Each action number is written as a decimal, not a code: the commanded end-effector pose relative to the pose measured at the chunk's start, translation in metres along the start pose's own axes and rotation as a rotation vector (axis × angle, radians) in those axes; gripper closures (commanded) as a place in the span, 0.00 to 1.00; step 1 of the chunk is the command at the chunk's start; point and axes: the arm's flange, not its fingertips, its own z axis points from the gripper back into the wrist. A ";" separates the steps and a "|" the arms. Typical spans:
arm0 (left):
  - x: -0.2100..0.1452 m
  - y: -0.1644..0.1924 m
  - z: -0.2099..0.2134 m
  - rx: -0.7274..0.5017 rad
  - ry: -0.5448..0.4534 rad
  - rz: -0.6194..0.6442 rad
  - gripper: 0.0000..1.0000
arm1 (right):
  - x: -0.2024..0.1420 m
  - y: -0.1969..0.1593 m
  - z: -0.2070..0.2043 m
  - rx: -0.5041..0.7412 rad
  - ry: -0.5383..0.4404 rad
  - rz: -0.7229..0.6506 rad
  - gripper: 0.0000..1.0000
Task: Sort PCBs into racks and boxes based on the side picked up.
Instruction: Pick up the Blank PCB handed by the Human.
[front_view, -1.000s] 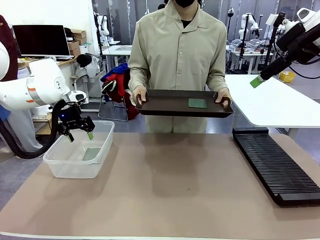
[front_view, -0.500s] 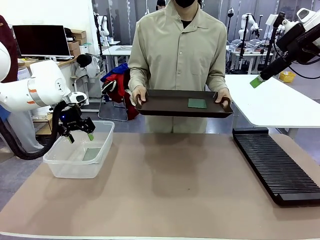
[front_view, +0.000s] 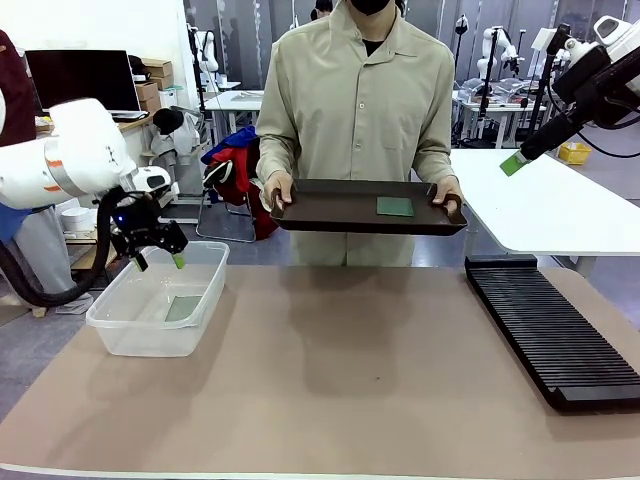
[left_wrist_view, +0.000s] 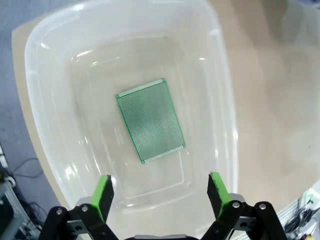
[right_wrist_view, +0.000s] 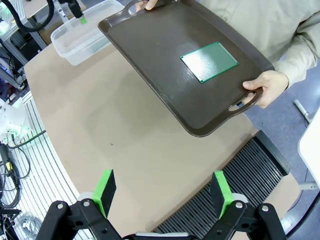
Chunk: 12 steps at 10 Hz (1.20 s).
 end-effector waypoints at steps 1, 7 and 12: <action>-0.022 -0.016 0.033 -0.029 -0.029 -0.204 0.00 | 0.000 0.001 0.000 0.015 -0.008 0.000 0.00; -0.060 -0.058 0.143 -0.161 -0.088 -0.724 0.00 | 0.000 0.001 0.000 0.015 -0.008 0.000 0.00; -0.073 -0.064 0.196 -0.170 -0.265 -0.913 0.00 | 0.000 0.001 0.000 0.015 -0.008 0.000 0.00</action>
